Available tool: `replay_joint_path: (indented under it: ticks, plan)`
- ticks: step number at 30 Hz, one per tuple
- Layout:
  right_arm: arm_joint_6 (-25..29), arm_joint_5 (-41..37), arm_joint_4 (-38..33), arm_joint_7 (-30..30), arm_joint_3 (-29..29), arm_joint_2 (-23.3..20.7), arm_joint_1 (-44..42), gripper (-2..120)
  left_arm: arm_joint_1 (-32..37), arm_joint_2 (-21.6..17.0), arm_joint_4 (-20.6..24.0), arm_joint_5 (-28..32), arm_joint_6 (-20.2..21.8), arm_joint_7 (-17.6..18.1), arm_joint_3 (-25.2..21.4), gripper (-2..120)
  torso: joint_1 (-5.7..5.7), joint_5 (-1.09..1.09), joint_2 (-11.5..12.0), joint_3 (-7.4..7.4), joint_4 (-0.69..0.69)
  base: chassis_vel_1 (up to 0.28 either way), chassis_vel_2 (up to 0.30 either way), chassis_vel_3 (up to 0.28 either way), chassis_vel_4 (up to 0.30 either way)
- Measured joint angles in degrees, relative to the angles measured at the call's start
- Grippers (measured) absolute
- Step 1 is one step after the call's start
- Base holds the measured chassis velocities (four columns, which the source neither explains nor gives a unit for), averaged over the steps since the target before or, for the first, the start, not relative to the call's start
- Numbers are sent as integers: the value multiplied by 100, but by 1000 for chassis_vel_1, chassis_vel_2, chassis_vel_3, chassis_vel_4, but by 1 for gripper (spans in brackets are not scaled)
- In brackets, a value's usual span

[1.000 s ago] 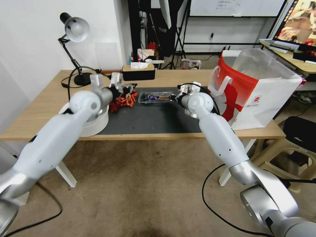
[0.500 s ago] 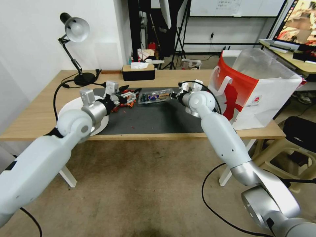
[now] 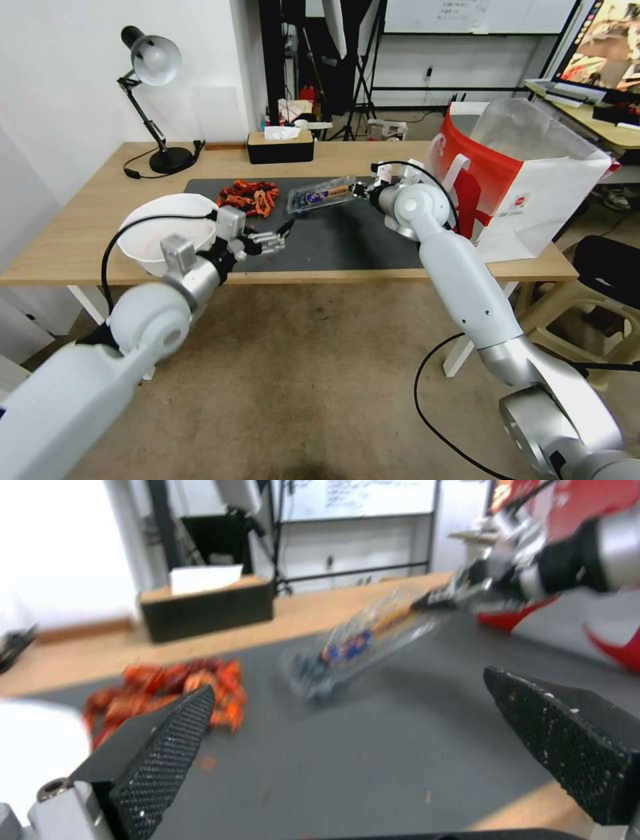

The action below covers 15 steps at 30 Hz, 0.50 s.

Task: Close the takeout container lid, then place the container into the takeout bag.

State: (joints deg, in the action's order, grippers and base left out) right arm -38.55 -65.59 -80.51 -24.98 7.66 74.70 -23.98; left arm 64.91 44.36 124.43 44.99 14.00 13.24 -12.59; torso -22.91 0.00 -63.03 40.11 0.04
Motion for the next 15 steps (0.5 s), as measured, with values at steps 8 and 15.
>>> replay_joint_path:
  ticks: [8,15]
  plan:
    - [27,-217,-355,-159,238,-265,-302,2,336,168,205,-299,142,740,124,100,-1,1,0,0,-11,0,0,0,0]
    - [80,-396,-651,-190,414,-508,-609,2,946,414,340,-704,152,1619,203,100,0,2,1,0,-5,0,0,0,0]
